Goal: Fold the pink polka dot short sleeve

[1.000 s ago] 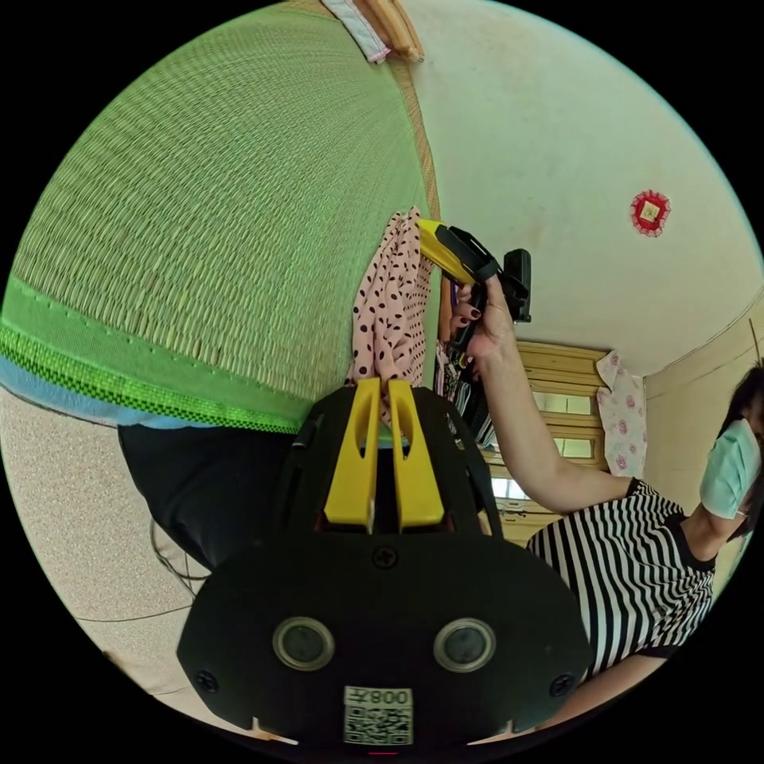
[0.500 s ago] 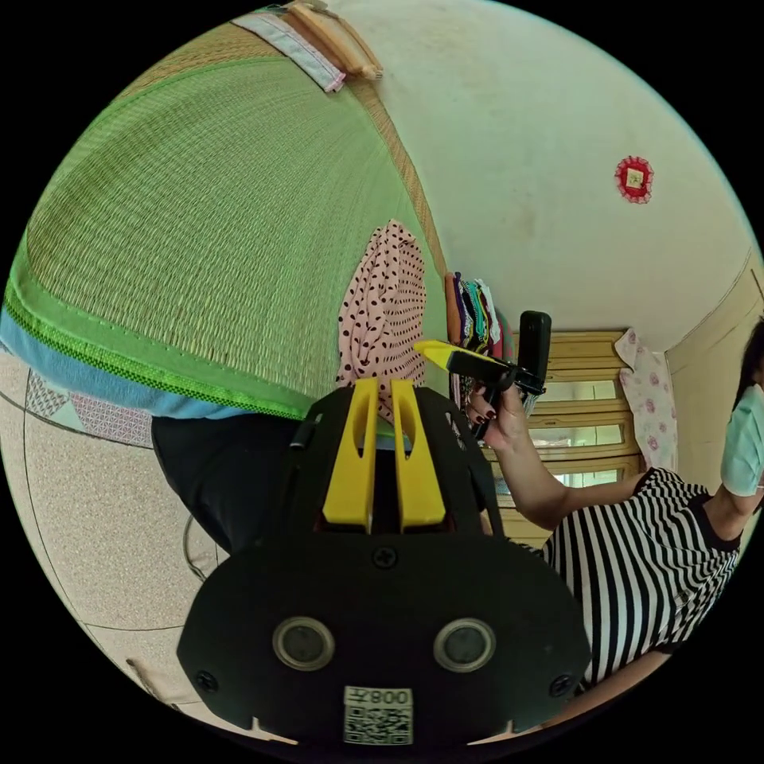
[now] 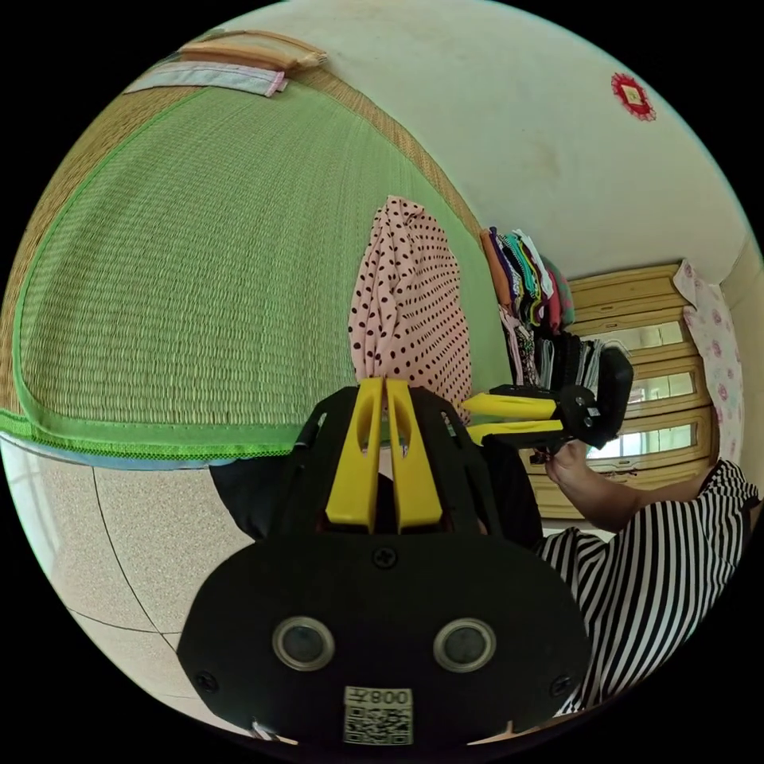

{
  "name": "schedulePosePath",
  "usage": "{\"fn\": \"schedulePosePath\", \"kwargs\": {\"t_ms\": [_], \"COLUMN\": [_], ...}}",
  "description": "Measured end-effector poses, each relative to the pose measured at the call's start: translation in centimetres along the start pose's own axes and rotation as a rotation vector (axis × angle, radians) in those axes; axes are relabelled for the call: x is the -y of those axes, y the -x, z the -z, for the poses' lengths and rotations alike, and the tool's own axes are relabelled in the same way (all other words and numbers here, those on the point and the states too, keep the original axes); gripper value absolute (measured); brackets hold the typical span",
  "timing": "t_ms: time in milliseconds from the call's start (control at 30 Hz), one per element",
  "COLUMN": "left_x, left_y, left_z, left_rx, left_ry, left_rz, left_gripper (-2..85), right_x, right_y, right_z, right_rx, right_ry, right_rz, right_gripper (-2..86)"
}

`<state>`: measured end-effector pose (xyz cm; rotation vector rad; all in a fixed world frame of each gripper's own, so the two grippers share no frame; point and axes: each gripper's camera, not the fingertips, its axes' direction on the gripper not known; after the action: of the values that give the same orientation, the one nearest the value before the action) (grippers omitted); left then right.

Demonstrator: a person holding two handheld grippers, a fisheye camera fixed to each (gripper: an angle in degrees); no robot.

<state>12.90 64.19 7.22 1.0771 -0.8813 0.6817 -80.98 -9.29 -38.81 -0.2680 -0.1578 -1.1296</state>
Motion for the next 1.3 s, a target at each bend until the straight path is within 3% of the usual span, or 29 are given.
{"fn": "schedulePosePath", "kwargs": {"t_ms": [533, 733, 1300], "left_x": [-0.7, -0.1, 1.7], "left_y": [-7.7, -10.4, -15.8], "left_z": [-0.4, -0.3, -0.3], "left_rx": [0.057, 0.08, 0.074], "left_ry": [0.024, 0.015, -0.006], "left_rz": [-0.008, -0.006, 0.03], "left_gripper": [0.3, 0.3, 0.6], "right_x": [-3.5, -3.6, -7.3], "right_y": [5.0, 6.0, 2.5], "right_z": [-1.1, -2.9, -4.4], "right_rx": [-0.218, -0.264, -0.147], "right_ry": [0.005, 0.04, 0.035], "right_rz": [-0.087, -0.083, -0.129], "right_gripper": [7.2, 2.4, 1.1]}}
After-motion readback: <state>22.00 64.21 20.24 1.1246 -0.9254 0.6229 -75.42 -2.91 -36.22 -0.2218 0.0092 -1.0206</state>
